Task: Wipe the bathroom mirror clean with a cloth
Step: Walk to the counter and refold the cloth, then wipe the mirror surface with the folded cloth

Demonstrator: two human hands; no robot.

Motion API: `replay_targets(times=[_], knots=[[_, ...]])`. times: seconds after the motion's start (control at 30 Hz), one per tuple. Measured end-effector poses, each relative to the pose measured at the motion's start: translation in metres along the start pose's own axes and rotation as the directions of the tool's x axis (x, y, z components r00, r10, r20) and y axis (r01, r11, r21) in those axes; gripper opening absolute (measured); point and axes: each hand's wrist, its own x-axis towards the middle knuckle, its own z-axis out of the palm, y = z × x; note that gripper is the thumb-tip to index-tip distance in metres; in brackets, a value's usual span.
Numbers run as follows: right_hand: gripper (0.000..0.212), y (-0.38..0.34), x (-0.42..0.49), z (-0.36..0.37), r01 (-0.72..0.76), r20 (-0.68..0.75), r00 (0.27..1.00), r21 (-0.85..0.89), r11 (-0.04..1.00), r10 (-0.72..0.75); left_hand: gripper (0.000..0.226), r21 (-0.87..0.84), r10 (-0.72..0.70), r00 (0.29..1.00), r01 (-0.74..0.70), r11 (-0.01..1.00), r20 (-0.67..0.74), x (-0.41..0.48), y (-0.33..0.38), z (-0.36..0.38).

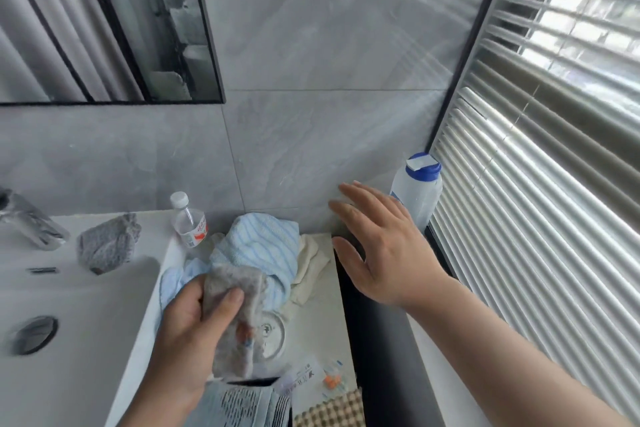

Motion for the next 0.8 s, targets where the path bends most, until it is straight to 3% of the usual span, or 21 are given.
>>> replay_targets(times=[0.1,0.27,0.4,0.47,0.57,0.6,0.63,0.7,0.8], knots=[[0.048,0.016,0.063,-0.008,0.041,-0.097,0.994,-0.052,0.998,-0.046,0.024,0.001,0.085,0.994,-0.085,0.996,-0.062,0.026,0.024,-0.004],[0.051,0.039,0.193,-0.042,0.199,-0.276,0.925,-0.235,0.951,-0.261,0.014,-0.036,0.188,0.963,-0.198,0.979,-0.192,0.073,0.074,-0.012],[0.056,0.058,0.305,-0.073,0.279,-0.261,0.863,-0.47,0.838,-0.433,0.018,-0.004,0.212,0.947,-0.22,0.976,-0.24,0.097,0.104,-0.011],[0.058,0.059,0.36,-0.096,0.307,-0.244,0.815,-0.588,0.749,-0.525,0.028,0.101,0.283,0.927,-0.266,0.959,-0.245,0.106,0.116,-0.008],[0.059,0.049,0.418,-0.127,0.334,-0.249,0.729,-0.685,0.648,-0.638,0.025,0.244,0.398,0.861,-0.331,0.911,-0.318,0.118,0.128,0.0],[0.061,0.044,0.428,-0.132,0.321,-0.276,0.71,-0.692,0.647,-0.648,0.035,0.256,0.418,0.828,-0.341,0.905,-0.374,0.123,0.132,-0.001],[0.062,0.042,0.433,-0.132,0.3,-0.316,0.694,-0.69,0.658,-0.647,0.044,0.234,0.427,0.801,-0.36,0.903,-0.419,0.127,0.135,0.0],[0.061,0.044,0.437,-0.126,0.296,-0.375,0.644,-0.681,0.67,-0.667,0.025,0.123,0.429,0.764,-0.426,0.897,-0.482,0.14,0.14,0.003],[0.06,0.048,0.44,-0.124,0.312,-0.389,0.62,-0.674,0.669,-0.681,0.027,-0.137,0.361,0.791,-0.481,0.866,-0.494,0.156,0.167,0.011]])
